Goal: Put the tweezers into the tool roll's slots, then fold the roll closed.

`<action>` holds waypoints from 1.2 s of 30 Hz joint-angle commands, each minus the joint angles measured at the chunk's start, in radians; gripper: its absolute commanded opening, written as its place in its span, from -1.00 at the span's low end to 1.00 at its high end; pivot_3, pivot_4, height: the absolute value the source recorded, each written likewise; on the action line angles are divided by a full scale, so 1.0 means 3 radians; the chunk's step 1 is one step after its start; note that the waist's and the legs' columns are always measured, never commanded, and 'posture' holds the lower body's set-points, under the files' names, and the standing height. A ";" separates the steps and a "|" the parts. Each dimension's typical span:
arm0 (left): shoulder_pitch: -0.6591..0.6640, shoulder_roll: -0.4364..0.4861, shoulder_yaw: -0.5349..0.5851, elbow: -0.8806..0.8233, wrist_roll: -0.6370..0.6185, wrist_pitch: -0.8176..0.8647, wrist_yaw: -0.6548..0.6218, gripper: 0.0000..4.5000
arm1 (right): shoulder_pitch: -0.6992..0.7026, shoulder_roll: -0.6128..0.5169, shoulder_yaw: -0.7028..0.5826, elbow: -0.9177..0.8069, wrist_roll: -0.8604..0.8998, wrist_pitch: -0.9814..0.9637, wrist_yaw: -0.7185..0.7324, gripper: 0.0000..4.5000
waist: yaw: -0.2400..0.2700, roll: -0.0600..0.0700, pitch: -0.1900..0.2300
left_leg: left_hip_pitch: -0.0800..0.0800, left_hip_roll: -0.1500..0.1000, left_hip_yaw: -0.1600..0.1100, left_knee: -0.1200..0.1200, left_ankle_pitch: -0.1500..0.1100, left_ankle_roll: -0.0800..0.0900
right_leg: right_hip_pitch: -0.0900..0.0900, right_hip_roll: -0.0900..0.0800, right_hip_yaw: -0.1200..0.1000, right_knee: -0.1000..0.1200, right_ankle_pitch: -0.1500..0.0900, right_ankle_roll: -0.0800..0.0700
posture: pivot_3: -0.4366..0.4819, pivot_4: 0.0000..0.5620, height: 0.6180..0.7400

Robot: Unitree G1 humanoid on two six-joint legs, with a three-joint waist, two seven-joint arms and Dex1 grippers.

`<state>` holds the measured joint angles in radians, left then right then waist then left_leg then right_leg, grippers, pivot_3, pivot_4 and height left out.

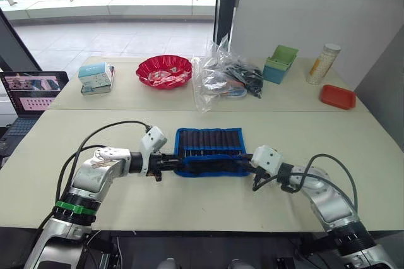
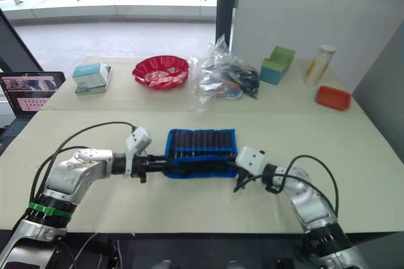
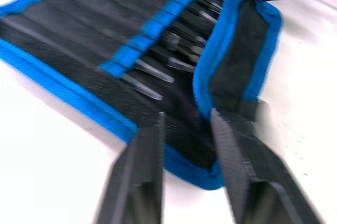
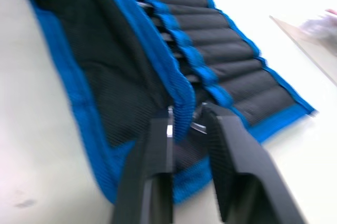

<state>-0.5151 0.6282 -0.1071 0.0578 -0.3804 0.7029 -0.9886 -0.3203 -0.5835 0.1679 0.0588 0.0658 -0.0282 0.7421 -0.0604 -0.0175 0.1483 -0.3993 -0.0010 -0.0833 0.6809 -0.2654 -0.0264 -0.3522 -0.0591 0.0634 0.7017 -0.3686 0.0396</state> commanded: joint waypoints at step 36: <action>0.0343 -0.1050 -0.0041 0.0107 0.0427 -0.1020 0.1050 -1.00 | 0.0288 0.1052 0.0017 -0.0028 0.0166 0.0699 -0.0831 -0.99 | 0.0062 0.0000 -0.0001 | 0.0005 -0.0002 -0.0003 -0.0003 -0.0001 0.0002 | -0.0002 -0.0003 0.0012 -0.0005 0.0000 0.0000 | -0.05 -0.47 1.00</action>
<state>-0.3922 0.3164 -0.1352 0.0771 -0.2736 0.4312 -0.7009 -0.2428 -0.2599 0.1874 0.0231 0.1504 0.1708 0.5246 -0.0417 -0.0174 0.1481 -0.3978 -0.0017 -0.0842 0.6802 -0.2655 -0.0257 -0.3527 -0.0599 0.0671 0.7001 -0.3685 0.0396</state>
